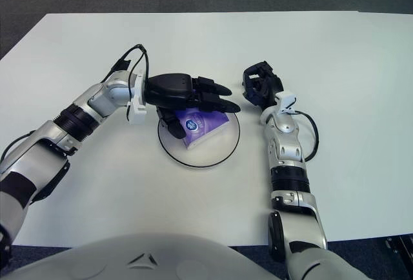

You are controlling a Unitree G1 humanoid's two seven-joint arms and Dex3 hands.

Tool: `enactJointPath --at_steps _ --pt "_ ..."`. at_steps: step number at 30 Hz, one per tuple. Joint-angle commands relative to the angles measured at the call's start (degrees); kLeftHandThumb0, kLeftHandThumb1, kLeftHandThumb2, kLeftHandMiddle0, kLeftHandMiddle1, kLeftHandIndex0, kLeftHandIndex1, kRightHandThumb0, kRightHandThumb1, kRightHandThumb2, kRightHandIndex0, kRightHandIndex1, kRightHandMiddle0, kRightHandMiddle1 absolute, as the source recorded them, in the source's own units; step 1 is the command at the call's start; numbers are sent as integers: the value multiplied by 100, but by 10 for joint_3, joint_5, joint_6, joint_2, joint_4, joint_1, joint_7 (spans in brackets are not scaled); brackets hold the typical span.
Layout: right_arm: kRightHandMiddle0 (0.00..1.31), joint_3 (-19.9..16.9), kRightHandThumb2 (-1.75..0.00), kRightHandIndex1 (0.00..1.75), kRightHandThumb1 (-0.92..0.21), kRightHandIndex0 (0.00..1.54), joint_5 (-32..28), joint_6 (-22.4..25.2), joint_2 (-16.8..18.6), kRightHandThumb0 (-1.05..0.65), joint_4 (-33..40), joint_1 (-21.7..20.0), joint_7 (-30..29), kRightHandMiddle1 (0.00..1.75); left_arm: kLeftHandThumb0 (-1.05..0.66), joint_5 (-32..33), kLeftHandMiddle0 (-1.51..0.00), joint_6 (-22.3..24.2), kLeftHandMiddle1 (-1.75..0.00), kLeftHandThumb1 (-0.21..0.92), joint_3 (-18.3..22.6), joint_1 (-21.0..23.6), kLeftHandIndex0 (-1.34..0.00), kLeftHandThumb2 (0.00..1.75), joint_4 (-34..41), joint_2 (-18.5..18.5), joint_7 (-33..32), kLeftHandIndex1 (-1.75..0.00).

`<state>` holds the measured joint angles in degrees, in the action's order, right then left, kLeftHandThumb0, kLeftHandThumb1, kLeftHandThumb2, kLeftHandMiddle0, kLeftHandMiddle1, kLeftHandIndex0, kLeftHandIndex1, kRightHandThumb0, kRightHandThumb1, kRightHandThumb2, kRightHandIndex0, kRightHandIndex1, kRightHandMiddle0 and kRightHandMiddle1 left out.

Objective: Put the tissue paper into the plate.

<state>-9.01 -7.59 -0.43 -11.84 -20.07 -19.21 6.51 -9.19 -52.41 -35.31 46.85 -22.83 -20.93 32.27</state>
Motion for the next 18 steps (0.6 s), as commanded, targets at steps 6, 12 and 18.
enactJointPath --at_steps 6,12,18 --pt "33 5 -80 175 -71 70 7 21 3 -38 -78 28 8 175 -103 70 -14 -3 0 92 33 -34 -14 84 -17 30 35 0" --pt "34 15 -81 175 -70 71 20 31 -13 -39 -86 23 15 175 -105 100 -12 -27 -1 92 58 -49 -11 79 -44 54 38 -1" --pt "35 15 -83 175 -68 70 17 29 -19 -39 -83 28 19 175 -105 149 -12 -65 -1 92 103 -63 -10 77 -90 81 30 -2"
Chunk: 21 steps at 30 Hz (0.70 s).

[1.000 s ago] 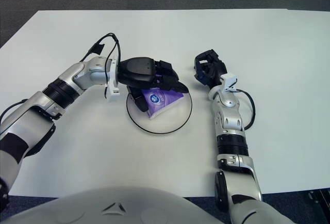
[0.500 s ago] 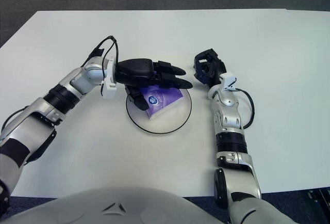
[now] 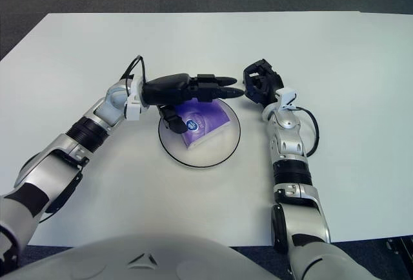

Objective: Put the tissue paper into the plate.

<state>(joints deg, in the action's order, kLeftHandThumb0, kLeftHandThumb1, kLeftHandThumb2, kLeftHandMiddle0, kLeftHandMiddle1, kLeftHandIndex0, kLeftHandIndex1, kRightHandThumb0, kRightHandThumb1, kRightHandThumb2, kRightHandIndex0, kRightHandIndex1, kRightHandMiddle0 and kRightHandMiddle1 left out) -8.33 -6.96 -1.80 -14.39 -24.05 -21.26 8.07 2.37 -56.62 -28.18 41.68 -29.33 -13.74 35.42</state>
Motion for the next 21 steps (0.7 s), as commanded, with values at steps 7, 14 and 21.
enactJointPath --at_steps 7,14,21 --pt "30 3 -73 175 -76 68 2 29 17 -37 -46 49 1 175 -105 71 -21 -62 -2 92 118 -44 -13 78 -37 35 -45 -4" --pt "29 2 -70 175 -78 71 2 20 22 -37 -52 46 -2 175 -104 25 -29 4 -2 92 189 -139 -27 89 40 78 -152 -9" --pt "29 0 -70 175 -78 71 1 22 24 -37 -50 45 -6 175 -102 157 -32 100 -2 92 224 -28 -25 103 -114 54 25 -6"
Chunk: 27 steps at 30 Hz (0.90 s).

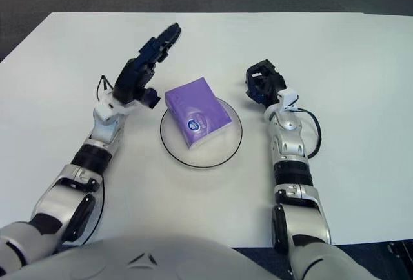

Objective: Put the tissue paper into the plate.

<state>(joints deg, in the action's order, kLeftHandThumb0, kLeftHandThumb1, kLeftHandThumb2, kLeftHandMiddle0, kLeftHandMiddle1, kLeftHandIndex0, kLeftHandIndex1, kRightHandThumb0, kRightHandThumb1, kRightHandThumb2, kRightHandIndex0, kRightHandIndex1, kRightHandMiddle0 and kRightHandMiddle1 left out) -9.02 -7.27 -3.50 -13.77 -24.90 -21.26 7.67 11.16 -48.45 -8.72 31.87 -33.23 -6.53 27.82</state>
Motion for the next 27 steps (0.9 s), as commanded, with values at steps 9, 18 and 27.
enactJointPath --at_steps 9,18,27 --pt "30 5 -72 175 -77 71 4 37 21 -37 -35 48 -10 175 -101 76 -31 -50 -1 92 99 46 -20 106 -153 11 98 -2" --pt "31 2 -74 175 -75 71 2 33 20 -37 -38 47 -9 175 -88 87 -84 -10 -9 92 166 20 -54 95 -201 47 13 -12" --pt "31 -3 -75 175 -74 71 -2 25 21 -37 -42 47 -7 175 -64 92 -74 82 -119 92 210 0 -60 89 -227 43 -18 -74"
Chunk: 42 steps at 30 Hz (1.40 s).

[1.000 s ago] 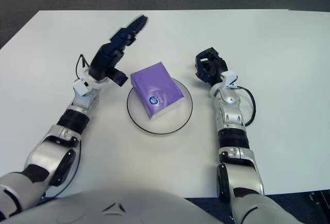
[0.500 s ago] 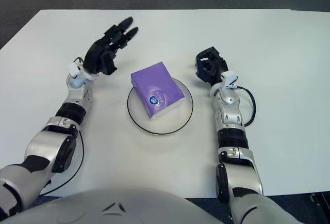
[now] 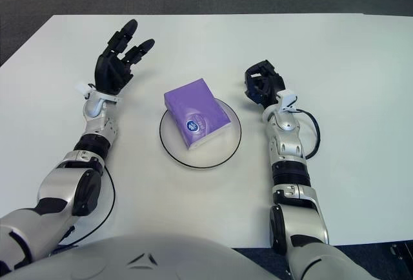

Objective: Put the tissue paper into the plate.

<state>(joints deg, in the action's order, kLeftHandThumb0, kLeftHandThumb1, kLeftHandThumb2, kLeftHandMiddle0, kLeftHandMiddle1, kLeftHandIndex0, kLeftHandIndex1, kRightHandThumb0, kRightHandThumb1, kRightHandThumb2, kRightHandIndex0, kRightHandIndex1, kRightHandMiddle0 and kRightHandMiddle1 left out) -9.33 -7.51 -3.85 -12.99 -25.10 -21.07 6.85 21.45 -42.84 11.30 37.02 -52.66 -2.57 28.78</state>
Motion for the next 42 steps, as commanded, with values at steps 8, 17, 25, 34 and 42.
enactJointPath --at_steps 8,17,25,34,42 --pt "32 -3 -76 175 -74 70 0 31 9 -38 -32 46 0 175 -57 -49 -70 35 -158 92 14 -65 -50 93 -24 -1 -80 -133" --pt "32 -1 -76 175 -74 70 10 26 10 -38 -25 50 -15 175 -51 -39 -82 31 -174 92 37 -56 -63 85 -49 7 -79 -168" --pt "32 -7 -76 175 -74 70 11 -8 19 -37 -25 57 -35 175 -38 -67 -88 36 -175 92 40 -59 -68 61 -56 22 -149 -174" --pt "31 -12 -75 175 -74 71 9 -52 33 -37 -30 63 -58 175 -33 -120 -85 53 -175 92 20 -71 -67 56 -40 16 -212 -175" --pt "31 -12 -75 175 -74 72 9 -64 40 -37 -29 67 -64 175 -33 -139 -89 73 -175 92 11 -85 -70 55 -20 6 -221 -175"
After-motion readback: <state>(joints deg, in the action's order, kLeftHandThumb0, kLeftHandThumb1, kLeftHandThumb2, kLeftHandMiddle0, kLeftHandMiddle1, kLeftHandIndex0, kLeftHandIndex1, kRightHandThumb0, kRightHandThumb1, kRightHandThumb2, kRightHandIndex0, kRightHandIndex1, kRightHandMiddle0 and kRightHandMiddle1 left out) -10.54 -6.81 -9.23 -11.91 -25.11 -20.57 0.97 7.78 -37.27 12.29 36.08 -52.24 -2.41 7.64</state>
